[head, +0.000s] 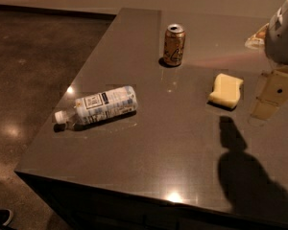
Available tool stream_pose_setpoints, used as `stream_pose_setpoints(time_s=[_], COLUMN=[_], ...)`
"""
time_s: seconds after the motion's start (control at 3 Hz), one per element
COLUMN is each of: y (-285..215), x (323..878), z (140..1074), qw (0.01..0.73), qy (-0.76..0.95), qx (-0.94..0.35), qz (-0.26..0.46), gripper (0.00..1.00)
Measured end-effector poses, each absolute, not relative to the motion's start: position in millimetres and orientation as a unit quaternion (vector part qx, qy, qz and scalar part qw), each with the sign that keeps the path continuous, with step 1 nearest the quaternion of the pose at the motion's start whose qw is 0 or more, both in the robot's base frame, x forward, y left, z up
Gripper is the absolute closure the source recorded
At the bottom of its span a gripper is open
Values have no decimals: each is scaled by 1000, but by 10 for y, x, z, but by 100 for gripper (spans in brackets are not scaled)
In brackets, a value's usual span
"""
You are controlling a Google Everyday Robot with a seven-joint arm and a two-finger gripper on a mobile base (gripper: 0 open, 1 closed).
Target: Move sponge near blue plastic bottle
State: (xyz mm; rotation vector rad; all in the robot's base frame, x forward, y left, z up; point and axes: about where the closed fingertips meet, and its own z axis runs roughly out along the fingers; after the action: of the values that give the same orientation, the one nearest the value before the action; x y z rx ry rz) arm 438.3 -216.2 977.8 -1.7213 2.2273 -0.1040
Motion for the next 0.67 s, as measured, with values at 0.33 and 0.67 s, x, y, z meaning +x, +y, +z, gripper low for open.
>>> stream_pose_setpoints(time_s=[0.33,0.67], y=[-2162,-2146], x=[4383,4527], z=[9778,9719], qw=[162,164], qy=[780,792], qx=[-603,-587], qz=[-36,-37], gripper=[0,0])
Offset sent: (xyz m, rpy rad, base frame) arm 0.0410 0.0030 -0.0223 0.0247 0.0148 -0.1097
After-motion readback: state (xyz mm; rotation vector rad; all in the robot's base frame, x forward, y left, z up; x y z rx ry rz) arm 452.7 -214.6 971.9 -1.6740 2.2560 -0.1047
